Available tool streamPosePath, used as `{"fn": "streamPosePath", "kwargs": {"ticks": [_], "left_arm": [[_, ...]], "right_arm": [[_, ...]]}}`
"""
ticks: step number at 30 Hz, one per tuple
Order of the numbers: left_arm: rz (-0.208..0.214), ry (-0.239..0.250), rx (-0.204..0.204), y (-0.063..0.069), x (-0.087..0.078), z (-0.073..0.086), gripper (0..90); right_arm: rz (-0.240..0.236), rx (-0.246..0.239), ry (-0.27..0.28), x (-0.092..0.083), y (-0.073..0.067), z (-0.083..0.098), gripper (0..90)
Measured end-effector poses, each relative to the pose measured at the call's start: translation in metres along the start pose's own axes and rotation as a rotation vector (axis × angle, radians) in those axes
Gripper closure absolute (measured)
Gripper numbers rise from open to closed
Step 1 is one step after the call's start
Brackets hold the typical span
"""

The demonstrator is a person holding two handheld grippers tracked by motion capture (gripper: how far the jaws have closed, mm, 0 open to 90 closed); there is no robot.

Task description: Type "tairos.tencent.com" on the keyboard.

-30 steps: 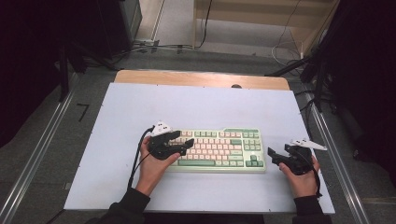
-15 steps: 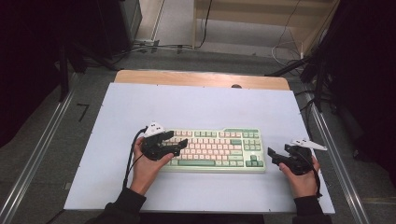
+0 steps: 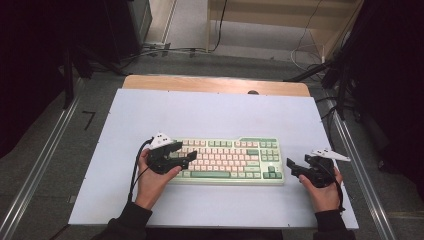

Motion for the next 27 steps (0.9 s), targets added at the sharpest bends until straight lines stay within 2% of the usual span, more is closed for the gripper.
{"fn": "streamPosePath", "kwargs": {"ticks": [4, 6, 7, 8, 9, 10, 13, 17, 20, 27], "left_arm": [[-0.007, 0.009, 0.0, -0.003, -0.005, 0.001, 35.0], [-0.01, 0.015, 0.002, -0.004, -0.008, 0.002, 45.9], [-0.005, 0.018, 0.004, -0.004, -0.009, 0.003, 45.9], [0.002, 0.02, 0.004, -0.004, -0.011, 0.003, 55.4], [0.009, 0.02, 0.005, -0.004, -0.012, 0.004, 55.4], [0.026, 0.015, 0.007, -0.003, -0.013, 0.005, 65.5], [0.043, 0.002, 0.006, -0.002, -0.014, 0.008, 74.8], [0.043, -0.019, 0.011, -0.003, -0.014, 0.011, 84.6], [0.043, -0.03, 0.013, -0.004, -0.014, 0.013, 90.0], [0.012, -0.059, 0.027, -0.008, -0.012, 0.017, 90.0]], "right_arm": [[0.0, 0.001, 0.0, 0.0, 0.0, 0.0, 24.0], [0.0, -0.002, -0.001, 0.0, 0.0, 0.0, 24.1], [0.0, -0.002, -0.001, 0.0, 0.0, 0.0, 24.1], [0.0, -0.003, -0.001, 0.0, 0.0, 0.0, 24.0], [0.0, -0.003, -0.001, 0.0, 0.0, 0.0, 24.0], [0.0, -0.003, -0.001, 0.0, 0.0, 0.0, 24.1], [0.001, -0.004, -0.002, 0.0, 0.0, 0.0, 24.1], [0.001, -0.002, -0.003, 0.0, 0.0, 0.0, 24.1], [0.001, -0.002, -0.004, 0.0, 0.0, 0.001, 24.1], [0.001, -0.003, -0.004, 0.0, -0.001, 0.001, 24.1]]}}
Point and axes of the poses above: each handheld gripper's, and its own axes: x roughly forward along the jaws, z roughly out of its underside, y roughly to its right, the point moved 10 cm from there along x, roughly forward along the jaws, and after that the axes turned 1 degree about -z, right-handed, at the moved point
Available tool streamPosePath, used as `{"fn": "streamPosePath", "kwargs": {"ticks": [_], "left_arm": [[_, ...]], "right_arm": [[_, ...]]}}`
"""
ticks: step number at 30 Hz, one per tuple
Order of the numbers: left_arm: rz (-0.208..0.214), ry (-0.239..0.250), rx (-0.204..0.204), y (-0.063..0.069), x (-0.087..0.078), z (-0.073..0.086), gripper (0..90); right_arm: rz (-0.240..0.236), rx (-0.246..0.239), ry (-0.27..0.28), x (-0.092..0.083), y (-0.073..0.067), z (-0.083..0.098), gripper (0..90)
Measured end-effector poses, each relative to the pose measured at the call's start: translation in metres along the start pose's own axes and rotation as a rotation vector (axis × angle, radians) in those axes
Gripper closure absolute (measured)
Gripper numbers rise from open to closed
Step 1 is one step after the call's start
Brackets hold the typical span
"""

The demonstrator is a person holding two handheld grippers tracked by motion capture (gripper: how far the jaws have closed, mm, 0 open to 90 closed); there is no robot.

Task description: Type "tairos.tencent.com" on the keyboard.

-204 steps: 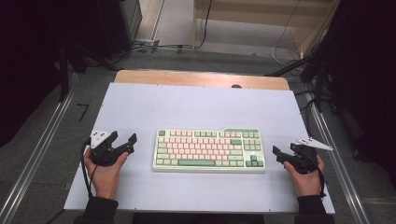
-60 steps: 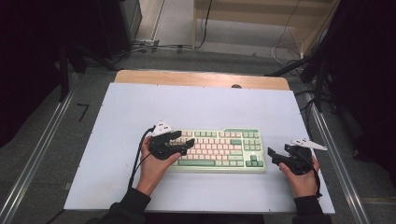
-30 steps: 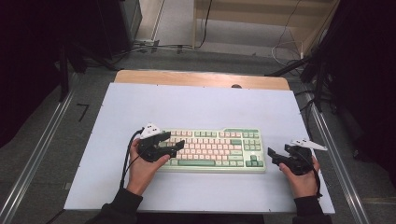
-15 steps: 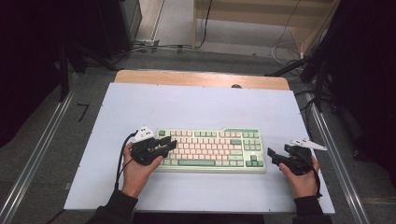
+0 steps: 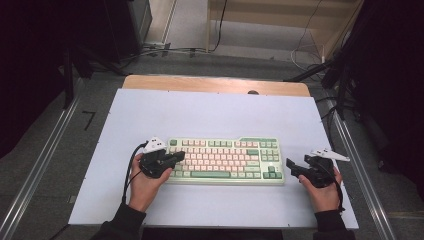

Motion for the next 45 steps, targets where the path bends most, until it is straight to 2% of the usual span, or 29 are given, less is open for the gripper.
{"fn": "streamPosePath", "kwargs": {"ticks": [2, 11, 20, 40, 42, 44, 45], "left_arm": [[-0.02, -0.019, 0.005, -0.002, 0.002, 0.003, 90.0], [-0.04, -0.069, 0.009, -0.005, 0.006, 0.009, 90.0], [-0.04, -0.094, 0.005, -0.005, 0.008, 0.013, 90.0], [-0.037, -0.103, 0.002, -0.004, 0.01, 0.014, 90.0], [-0.045, -0.121, 0.019, -0.004, 0.012, 0.017, 90.0], [-0.04, -0.113, 0.023, -0.003, 0.012, 0.016, 90.0], [-0.025, -0.097, 0.017, -0.001, 0.01, 0.014, 85.4]], "right_arm": [[0.0, 0.001, -0.001, 0.0, 0.0, 0.0, 24.1], [-0.001, 0.0, -0.001, 0.0, 0.0, 0.0, 24.1], [-0.004, 0.002, -0.002, 0.0, 0.0, 0.0, 24.1], [-0.005, 0.002, -0.002, 0.0, -0.001, 0.0, 24.1], [-0.004, 0.002, -0.004, 0.0, -0.001, 0.001, 24.1], [-0.005, 0.001, -0.004, 0.0, -0.001, 0.001, 24.1], [-0.005, 0.001, -0.002, 0.0, -0.001, 0.0, 24.1]]}}
Point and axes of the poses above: each handheld gripper's, and its own axes: x roughly forward along the jaws, z roughly out of its underside, y roughly to its right, the point moved 10 cm from there along x, roughly forward along the jaws, and after that the axes turned 1 degree about -z, right-handed, at the moved point
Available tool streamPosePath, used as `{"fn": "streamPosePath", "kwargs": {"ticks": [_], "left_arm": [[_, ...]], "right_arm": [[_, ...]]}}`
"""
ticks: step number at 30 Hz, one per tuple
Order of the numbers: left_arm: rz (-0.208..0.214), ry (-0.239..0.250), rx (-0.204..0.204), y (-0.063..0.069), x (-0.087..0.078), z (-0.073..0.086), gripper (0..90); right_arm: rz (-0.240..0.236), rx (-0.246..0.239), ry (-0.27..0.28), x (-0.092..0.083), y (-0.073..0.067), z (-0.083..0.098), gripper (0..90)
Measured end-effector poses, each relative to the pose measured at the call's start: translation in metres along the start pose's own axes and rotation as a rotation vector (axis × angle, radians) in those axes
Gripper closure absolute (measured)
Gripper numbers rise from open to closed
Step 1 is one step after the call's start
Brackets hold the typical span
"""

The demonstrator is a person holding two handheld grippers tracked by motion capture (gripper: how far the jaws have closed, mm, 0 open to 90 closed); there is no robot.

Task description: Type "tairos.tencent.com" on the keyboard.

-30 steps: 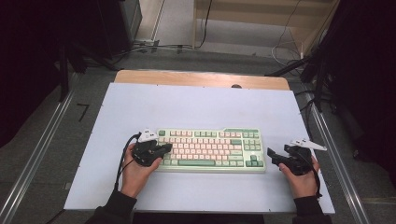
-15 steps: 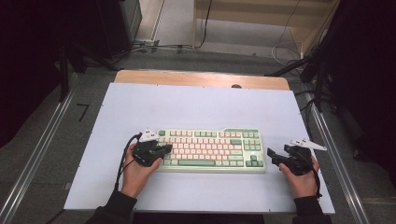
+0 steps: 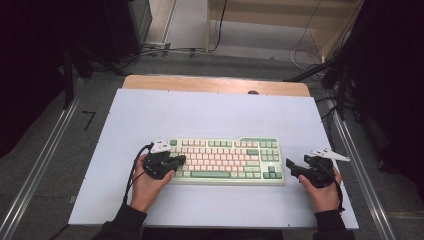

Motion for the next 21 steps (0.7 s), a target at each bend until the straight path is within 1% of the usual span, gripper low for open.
{"fn": "streamPosePath", "kwargs": {"ticks": [1, 2, 3, 4, 5, 6, 8, 9, 10, 12, 13, 16, 17, 18, 21], "left_arm": [[0.036, 0.055, -0.02, 0.003, -0.005, -0.007, 81.0], [0.036, 0.055, -0.02, 0.003, -0.005, -0.007, 76.9], [0.069, 0.134, -0.04, 0.006, -0.013, -0.017, 72.2], [0.069, 0.134, -0.04, 0.006, -0.013, -0.017, 66.1], [0.073, 0.17, -0.051, 0.007, -0.016, -0.021, 59.8], [0.066, 0.211, -0.06, 0.006, -0.019, -0.025, 54.6], [0.035, 0.221, -0.075, 0.003, -0.018, -0.026, 42.8], [0.021, 0.222, -0.084, 0.0, -0.017, -0.025, 38.7], [0.021, 0.222, -0.084, 0.0, -0.017, -0.025, 37.2], [-0.009, 0.212, -0.111, -0.007, -0.016, -0.022, 36.9], [-0.009, 0.212, -0.111, -0.007, -0.016, -0.022, 35.5], [-0.034, 0.222, -0.111, -0.01, -0.016, -0.023, 35.4], [-0.042, 0.225, -0.111, -0.011, -0.017, -0.023, 35.4], [-0.046, 0.227, -0.11, -0.012, -0.017, -0.024, 35.4], [-0.051, 0.224, -0.106, -0.012, -0.017, -0.023, 35.2]], "right_arm": [[0.0, 0.002, 0.0, 0.0, 0.0, 0.0, 24.1], [0.001, 0.002, 0.002, 0.0, 0.0, 0.0, 24.1], [-0.001, 0.001, 0.001, 0.0, 0.0, 0.0, 24.2], [-0.001, 0.001, 0.001, 0.0, 0.0, 0.0, 24.2], [-0.003, 0.002, 0.0, 0.0, 0.0, 0.0, 24.4], [-0.002, 0.0, 0.0, 0.0, 0.0, 0.0, 24.4], [-0.004, 0.0, 0.0, 0.0, -0.001, 0.0, 24.5], [-0.005, -0.001, 0.001, 0.0, -0.001, -0.001, 24.5], [-0.008, 0.001, 0.004, 0.0, -0.001, -0.001, 24.5], [-0.013, 0.008, 0.011, -0.001, -0.002, -0.003, 24.6], [-0.016, 0.009, 0.013, -0.001, -0.003, -0.004, 24.7], [-0.024, 0.009, 0.016, 0.0, -0.006, -0.005, 24.8], [-0.033, 0.003, 0.017, 0.001, -0.01, -0.007, 25.1], [-0.033, 0.003, 0.017, 0.001, -0.01, -0.007, 25.1], [-0.046, -0.004, 0.018, 0.003, -0.018, -0.009, 25.8]]}}
Point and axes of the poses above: each handheld gripper's, and its own axes: x roughly forward along the jaws, z roughly out of its underside, y roughly to its right, the point moved 10 cm from there along x, roughly forward along the jaws, and after that the axes turned 1 degree about -z, right-handed, at the moved point
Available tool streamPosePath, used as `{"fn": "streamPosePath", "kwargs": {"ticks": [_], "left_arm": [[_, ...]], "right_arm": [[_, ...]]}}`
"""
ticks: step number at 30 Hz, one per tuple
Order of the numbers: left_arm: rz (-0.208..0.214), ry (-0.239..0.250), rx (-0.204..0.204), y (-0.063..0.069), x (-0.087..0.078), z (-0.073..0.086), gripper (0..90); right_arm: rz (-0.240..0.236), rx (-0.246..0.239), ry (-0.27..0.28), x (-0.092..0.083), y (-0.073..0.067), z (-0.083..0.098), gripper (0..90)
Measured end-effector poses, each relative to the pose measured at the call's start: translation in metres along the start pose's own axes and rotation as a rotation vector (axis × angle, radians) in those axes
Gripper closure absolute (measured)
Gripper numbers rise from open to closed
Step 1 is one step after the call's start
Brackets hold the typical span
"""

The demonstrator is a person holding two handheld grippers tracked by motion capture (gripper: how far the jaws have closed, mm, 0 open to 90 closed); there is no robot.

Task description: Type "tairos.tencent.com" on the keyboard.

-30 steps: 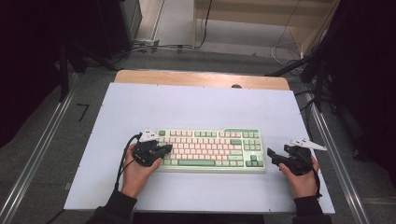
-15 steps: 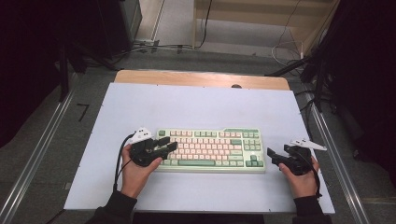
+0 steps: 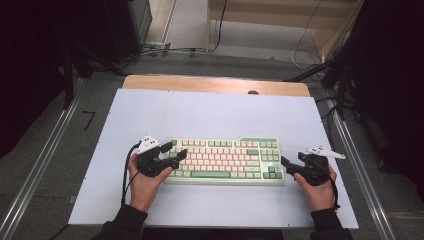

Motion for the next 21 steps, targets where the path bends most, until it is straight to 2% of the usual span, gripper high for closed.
{"fn": "streamPosePath", "kwargs": {"ticks": [3, 5, 7, 8, 10, 12, 13, 16, 21], "left_arm": [[0.009, 0.008, 0.002, 0.002, 0.0, -0.001, 35.0], [0.012, 0.012, 0.008, 0.003, 0.0, -0.001, 35.1], [0.006, 0.009, 0.011, 0.003, 0.0, -0.001, 35.0], [0.005, 0.01, 0.012, 0.003, 0.0, -0.001, 35.0], [0.0, 0.011, 0.012, 0.002, 0.0, -0.001, 35.0], [0.0, 0.013, 0.008, 0.002, 0.0, -0.001, 35.0], [-0.001, 0.013, 0.008, 0.002, 0.0, -0.001, 35.0], [-0.001, 0.013, 0.01, 0.002, -0.001, -0.001, 34.9], [0.001, 0.015, 0.011, 0.002, 0.0, -0.001, 34.9]], "right_arm": [[-0.029, -0.034, 0.008, 0.005, -0.014, -0.007, 27.0], [-0.037, -0.043, 0.01, 0.006, -0.018, -0.009, 27.2], [-0.052, -0.061, 0.01, 0.01, -0.027, -0.012, 27.4], [-0.069, -0.078, 0.01, 0.014, -0.036, -0.015, 27.8], [-0.076, -0.086, 0.008, 0.016, -0.04, -0.016, 28.0], [-0.107, -0.11, 0.01, 0.021, -0.056, -0.021, 29.2], [-0.107, -0.11, 0.01, 0.021, -0.056, -0.021, 29.2], [-0.135, -0.141, 0.012, 0.027, -0.074, -0.027, 30.2], [-0.158, -0.159, 0.01, 0.033, -0.087, -0.03, 32.2]]}}
Point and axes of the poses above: each handheld gripper's, and its own axes: x roughly forward along the jaws, z roughly out of its underside, y roughly to its right, the point moved 10 cm from there along x, roughly forward along the jaws, and after that the axes turned 1 degree about -z, right-handed, at the moved point
